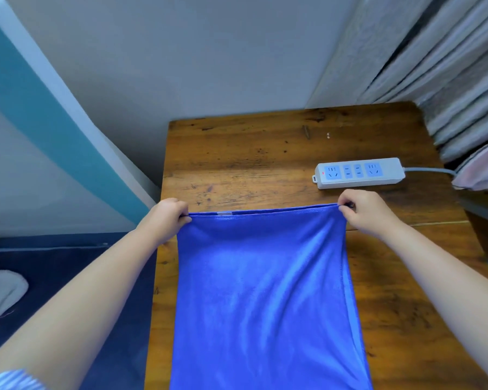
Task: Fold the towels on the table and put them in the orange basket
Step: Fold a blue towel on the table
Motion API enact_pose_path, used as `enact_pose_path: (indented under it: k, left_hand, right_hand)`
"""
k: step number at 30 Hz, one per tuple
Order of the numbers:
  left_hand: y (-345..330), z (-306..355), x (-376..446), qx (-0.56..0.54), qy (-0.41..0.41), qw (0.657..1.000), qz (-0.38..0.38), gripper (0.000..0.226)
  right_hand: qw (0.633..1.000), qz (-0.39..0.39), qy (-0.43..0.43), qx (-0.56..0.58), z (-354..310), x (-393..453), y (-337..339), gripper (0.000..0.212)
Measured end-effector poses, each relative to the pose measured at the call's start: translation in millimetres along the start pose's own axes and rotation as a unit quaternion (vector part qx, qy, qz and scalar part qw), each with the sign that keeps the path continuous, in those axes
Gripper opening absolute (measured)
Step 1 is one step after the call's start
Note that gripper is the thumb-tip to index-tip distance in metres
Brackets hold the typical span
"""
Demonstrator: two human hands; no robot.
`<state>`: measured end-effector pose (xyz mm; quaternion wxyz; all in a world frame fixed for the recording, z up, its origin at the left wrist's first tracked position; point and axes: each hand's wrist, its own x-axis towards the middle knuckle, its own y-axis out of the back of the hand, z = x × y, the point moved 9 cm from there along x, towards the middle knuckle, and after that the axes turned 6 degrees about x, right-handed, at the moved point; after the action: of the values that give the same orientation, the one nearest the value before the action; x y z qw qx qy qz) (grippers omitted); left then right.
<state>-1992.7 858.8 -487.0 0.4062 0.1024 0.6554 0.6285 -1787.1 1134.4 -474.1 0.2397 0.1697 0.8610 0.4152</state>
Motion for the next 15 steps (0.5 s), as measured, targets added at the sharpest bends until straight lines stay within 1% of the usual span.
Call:
enact_pose_path:
  k: [2, 3, 6, 7, 9, 11, 12, 14, 15]
  left_hand:
    - [9, 2, -17, 0.009, -0.015, 1.0, -0.003, 0.012]
    - [16, 3, -27, 0.012, -0.022, 1.0, 0.0, 0.016]
    - [42, 5, -53, 0.009, -0.035, 0.999, 0.041, 0.037]
    - [57, 5, -66, 0.003, -0.04, 0.997, 0.065, 0.043]
    - [89, 9, -87, -0.01, -0.053, 0.992, 0.117, 0.046]
    - [125, 14, -106, -0.033, -0.068, 0.98, 0.183, 0.037]
    - [145, 16, -116, -0.051, -0.078, 0.97, 0.223, 0.028]
    - [183, 18, -138, -0.08, -0.092, 0.946, 0.301, 0.007]
    - [200, 18, -146, -0.076, -0.098, 0.932, 0.34, 0.015]
  right_hand:
    - [1.0, 0.016, -0.008, -0.001, -9, -16, 8, 0.012]
    - [1.0, 0.027, -0.01, -0.004, -15, -26, 14, 0.013]
    - [0.997, 0.073, -0.011, -0.013, -34, -49, 34, 0.01]
    - [0.995, 0.1, -0.001, -0.016, -47, -59, 45, 0.009]
    - [0.982, 0.183, 0.025, -0.032, -73, -80, 74, 0.02]
    - [0.953, 0.286, 0.074, -0.065, -102, -104, 106, 0.029]
    - [0.937, 0.328, 0.093, -0.079, -116, -115, 120, 0.031]
    - [0.908, 0.398, 0.107, -0.072, -140, -140, 149, 0.032]
    - [0.894, 0.428, 0.113, -0.064, -150, -149, 162, 0.032]
